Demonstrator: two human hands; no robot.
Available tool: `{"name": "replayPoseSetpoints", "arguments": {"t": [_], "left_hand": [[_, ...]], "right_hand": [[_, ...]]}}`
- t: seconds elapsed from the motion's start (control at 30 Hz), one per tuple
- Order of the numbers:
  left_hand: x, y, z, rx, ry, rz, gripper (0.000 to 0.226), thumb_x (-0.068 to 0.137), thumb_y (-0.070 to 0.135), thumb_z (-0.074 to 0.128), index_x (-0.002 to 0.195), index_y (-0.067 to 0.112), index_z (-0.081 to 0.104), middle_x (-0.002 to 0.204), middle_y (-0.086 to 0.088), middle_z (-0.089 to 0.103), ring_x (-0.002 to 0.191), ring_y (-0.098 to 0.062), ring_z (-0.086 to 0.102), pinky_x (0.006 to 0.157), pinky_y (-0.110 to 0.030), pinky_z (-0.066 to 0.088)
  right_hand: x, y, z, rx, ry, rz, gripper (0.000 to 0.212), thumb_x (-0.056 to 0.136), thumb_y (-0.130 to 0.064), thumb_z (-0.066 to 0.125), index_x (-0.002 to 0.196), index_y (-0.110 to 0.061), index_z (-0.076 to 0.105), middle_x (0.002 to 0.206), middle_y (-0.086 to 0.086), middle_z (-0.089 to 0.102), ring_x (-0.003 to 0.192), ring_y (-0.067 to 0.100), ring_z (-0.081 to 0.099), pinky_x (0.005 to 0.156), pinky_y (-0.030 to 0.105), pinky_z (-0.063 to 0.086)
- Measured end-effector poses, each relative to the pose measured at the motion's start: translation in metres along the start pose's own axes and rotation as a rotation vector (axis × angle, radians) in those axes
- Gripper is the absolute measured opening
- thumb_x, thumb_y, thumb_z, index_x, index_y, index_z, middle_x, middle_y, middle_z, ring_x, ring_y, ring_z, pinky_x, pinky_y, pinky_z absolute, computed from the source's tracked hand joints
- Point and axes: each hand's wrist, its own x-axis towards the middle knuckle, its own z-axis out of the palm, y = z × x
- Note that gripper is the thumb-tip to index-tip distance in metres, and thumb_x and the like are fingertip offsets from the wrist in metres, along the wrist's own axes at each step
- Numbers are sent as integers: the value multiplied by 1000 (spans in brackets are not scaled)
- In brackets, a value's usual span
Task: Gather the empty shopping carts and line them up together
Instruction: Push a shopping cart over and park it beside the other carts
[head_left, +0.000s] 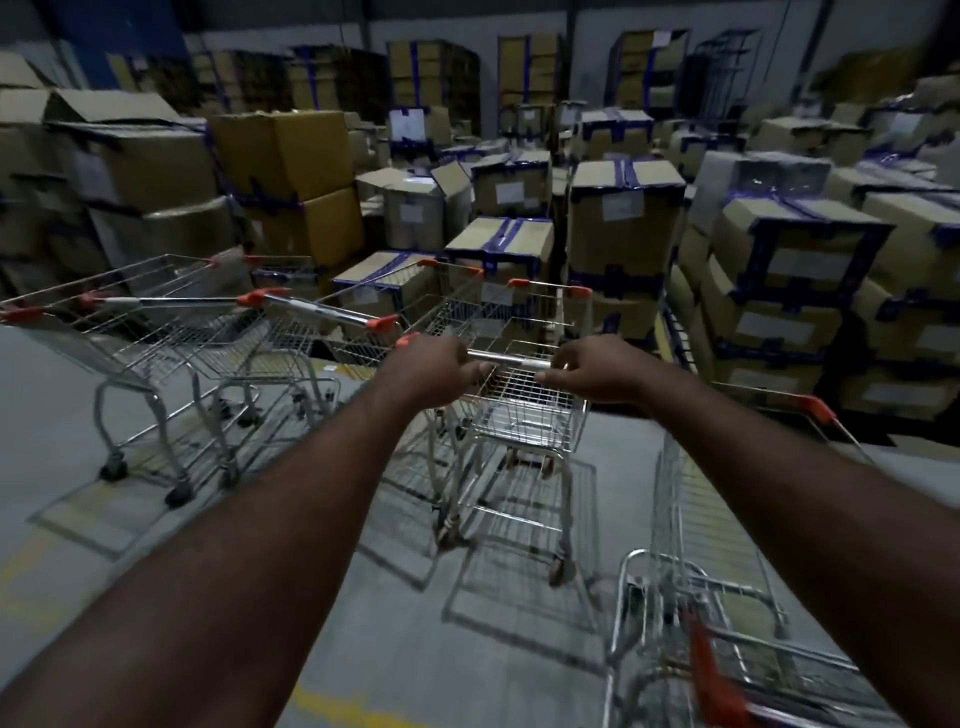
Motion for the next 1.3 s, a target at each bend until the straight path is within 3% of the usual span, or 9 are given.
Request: {"name": "replayPoseSetpoints", "arguments": {"t": [0.13,0.33,0.57,0.8,0.9,1.03,1.1,1.2,1.3], "left_hand": [[35,-52,-12,12,-18,1,43,99,56,52,104,16,67,84,0,64,79,-14,62,77,-35,55],[85,-94,-12,-1,-37,38,43,100,53,51,105,14,69,86,-2,66,81,-16,63,85,-41,57],[159,-129,22,14,-112,37,52,96,63,49,111,17,67,100,-6,69,90,-21,64,90,-47,55],[257,-160,63,62,-229,36,47,99,58,50,100,15,69,89,-4,68,80,-18,64,81,-39,56],[300,-166,80,67,-253,59,43,99,56,51,103,17,69,95,-4,68,86,-19,63,81,-37,53],[338,-166,110,52,-240,125,42,99,55,52,108,18,71,104,-3,69,94,-20,62,83,-36,48],[347,-168,125,48,-294,126,45,99,58,49,109,20,71,109,-3,67,103,-22,61,96,-43,42],[356,-171,138,87,-415,124,60,103,64,27,114,26,71,122,-9,68,121,-28,58,111,-51,29],[359,-166,142,118,-451,175,69,105,61,12,120,28,71,134,-10,64,131,-29,52,113,-49,25]], "right_hand": [[43,-29,3,22,28,32,50,96,-58,54,118,-16,67,115,5,68,94,16,59,74,31,46],[101,-43,7,60,21,96,49,97,-53,56,124,-14,64,121,8,67,102,19,63,82,32,51],[184,-25,40,33,-22,146,47,96,-57,54,116,-16,67,113,7,68,100,20,62,86,36,54],[277,28,94,57,-67,264,61,94,-56,58,138,-14,55,143,12,56,129,29,53,105,44,46],[310,52,112,50,-69,308,68,93,-61,56,143,-15,51,147,12,51,131,30,51,105,46,45],[339,74,137,92,-114,381,62,96,-68,40,127,-19,62,132,12,62,118,29,57,98,43,47],[345,78,150,74,-170,424,71,97,-71,25,118,-19,67,126,12,65,115,30,58,94,41,46],[352,83,156,-40,-140,502,80,94,-76,20,112,-16,70,118,12,66,107,31,61,83,38,44],[345,83,156,-123,-88,538,78,96,-73,21,99,-14,72,94,9,63,85,27,54,73,34,41]]}}
